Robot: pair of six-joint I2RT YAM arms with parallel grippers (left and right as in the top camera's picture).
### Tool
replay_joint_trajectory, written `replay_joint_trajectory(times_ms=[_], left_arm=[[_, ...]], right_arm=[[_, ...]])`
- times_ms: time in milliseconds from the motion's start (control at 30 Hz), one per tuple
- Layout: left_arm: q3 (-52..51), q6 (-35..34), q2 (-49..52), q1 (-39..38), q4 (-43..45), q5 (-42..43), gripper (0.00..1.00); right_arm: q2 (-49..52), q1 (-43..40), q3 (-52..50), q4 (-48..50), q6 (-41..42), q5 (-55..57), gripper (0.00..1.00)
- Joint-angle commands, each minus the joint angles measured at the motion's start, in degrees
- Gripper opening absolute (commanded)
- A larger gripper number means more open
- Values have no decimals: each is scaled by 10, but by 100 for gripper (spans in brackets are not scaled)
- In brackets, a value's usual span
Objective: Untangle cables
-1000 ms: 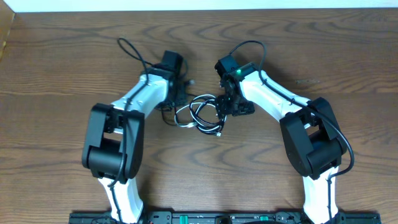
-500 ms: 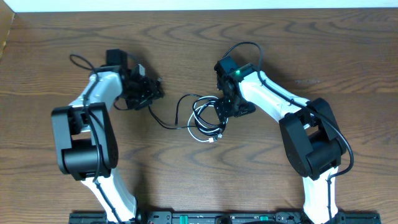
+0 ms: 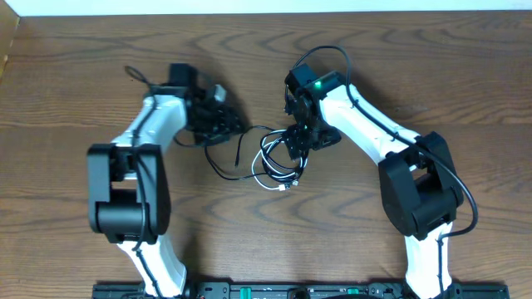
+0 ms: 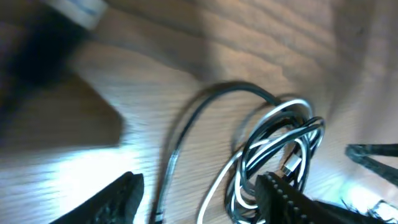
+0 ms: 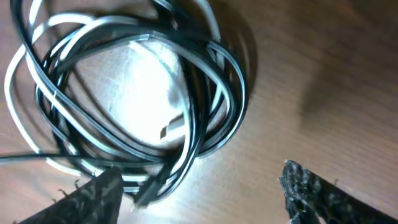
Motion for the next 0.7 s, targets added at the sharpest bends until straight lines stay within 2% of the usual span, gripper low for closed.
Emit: replay_joint_trajectory(times_ms=[0, 133, 367, 533, 667], left_arm=[[-5, -35, -11, -45, -2, -94, 65], [-5, -58, -10, -82, -1, -135, 66], [-11, -80, -10, -120, 6, -164, 66], [-16, -102, -8, -134, 7, -224, 66], [-16, -102, 3, -137, 7, -228, 65]], right_arm=[[-14, -8, 6, -10, -2, -5, 82], [-8, -22, -2, -1, 9, 1, 86], [-2, -28, -35, 49, 9, 62, 84], [-2, -21, -50, 79, 9, 63, 83], [-2, -20, -71, 94, 9, 69, 83]])
